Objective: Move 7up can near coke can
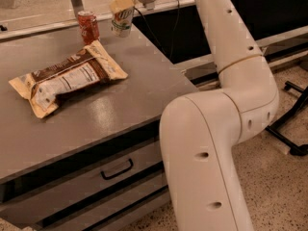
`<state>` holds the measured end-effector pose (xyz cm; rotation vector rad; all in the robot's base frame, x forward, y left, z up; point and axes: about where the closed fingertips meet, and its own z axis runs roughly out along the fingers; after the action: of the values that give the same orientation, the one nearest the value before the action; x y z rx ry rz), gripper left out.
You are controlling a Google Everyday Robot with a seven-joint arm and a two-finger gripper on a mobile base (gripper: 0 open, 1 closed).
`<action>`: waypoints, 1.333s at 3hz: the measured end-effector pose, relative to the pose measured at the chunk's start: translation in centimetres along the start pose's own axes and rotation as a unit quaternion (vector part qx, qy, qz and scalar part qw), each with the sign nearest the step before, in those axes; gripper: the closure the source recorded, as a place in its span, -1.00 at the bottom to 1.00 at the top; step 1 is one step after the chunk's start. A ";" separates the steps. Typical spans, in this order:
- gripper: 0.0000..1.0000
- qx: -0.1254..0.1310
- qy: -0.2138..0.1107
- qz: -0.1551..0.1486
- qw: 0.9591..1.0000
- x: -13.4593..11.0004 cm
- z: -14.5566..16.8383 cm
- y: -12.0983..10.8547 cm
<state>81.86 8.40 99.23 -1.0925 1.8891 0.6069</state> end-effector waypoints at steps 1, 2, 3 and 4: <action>0.36 -0.005 0.014 -0.024 1.000 -0.5 0.6 1.0; 0.34 -0.010 0.026 -0.042 0.999 -0.8 1.1 1.9; 0.32 -0.014 0.030 -0.050 0.998 -0.9 1.4 2.3; 0.22 -0.021 0.030 -0.050 0.998 -0.8 1.7 2.5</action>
Offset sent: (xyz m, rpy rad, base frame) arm 0.0117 0.0212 0.0262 -0.1163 -0.0472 0.0886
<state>80.61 11.27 99.04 -1.2374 1.8670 0.5644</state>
